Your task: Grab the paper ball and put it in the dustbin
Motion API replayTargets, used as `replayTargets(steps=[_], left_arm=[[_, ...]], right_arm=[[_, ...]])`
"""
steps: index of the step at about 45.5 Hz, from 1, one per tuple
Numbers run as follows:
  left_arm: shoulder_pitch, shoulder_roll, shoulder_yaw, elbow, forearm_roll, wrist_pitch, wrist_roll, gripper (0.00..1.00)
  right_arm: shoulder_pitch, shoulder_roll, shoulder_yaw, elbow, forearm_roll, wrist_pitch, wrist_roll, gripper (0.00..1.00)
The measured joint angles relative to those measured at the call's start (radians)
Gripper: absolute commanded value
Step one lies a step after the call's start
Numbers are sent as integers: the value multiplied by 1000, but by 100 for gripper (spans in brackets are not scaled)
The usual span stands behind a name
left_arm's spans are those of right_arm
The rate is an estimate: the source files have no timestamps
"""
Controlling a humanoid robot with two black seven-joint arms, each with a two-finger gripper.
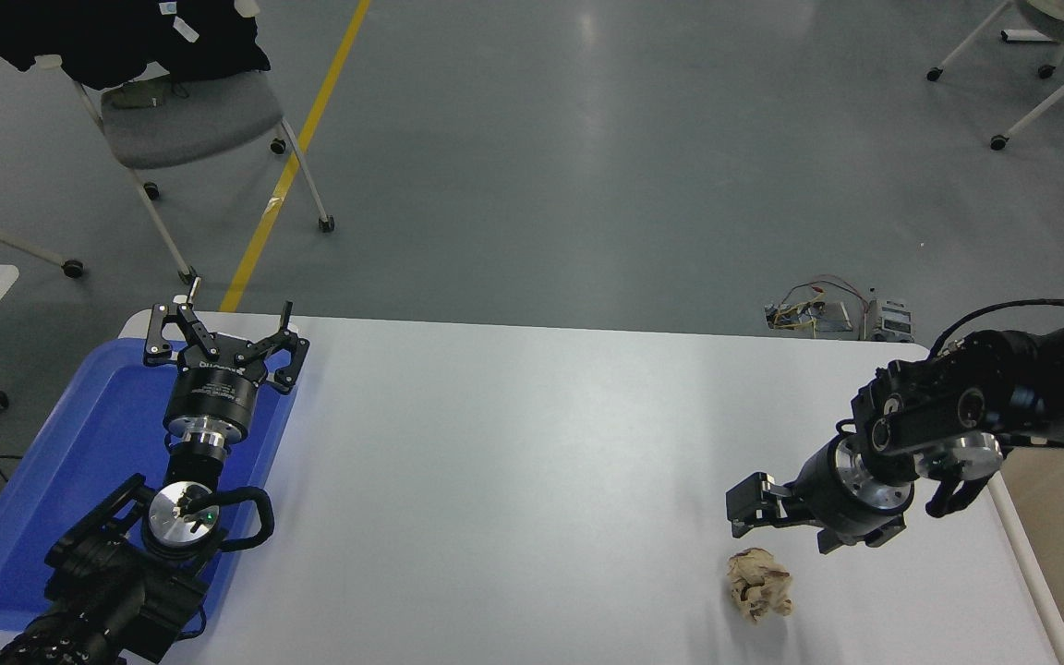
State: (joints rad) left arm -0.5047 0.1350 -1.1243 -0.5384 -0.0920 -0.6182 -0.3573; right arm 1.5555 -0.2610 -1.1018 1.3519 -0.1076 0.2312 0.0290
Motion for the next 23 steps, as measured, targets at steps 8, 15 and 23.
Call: replayTargets(steps=[8, 15, 23], left_arm=[[0, 0, 0, 0, 0, 0, 0, 100], [0, 0, 0, 0, 0, 0, 0, 100], [0, 0, 0, 0, 0, 0, 0, 100]], right_arm=[[-43, 2, 19, -14, -1, -25, 0, 100], [-73, 4, 31, -30, -1, -40, 0, 100], [-103, 10, 41, -49, -1, -50, 0, 100]])
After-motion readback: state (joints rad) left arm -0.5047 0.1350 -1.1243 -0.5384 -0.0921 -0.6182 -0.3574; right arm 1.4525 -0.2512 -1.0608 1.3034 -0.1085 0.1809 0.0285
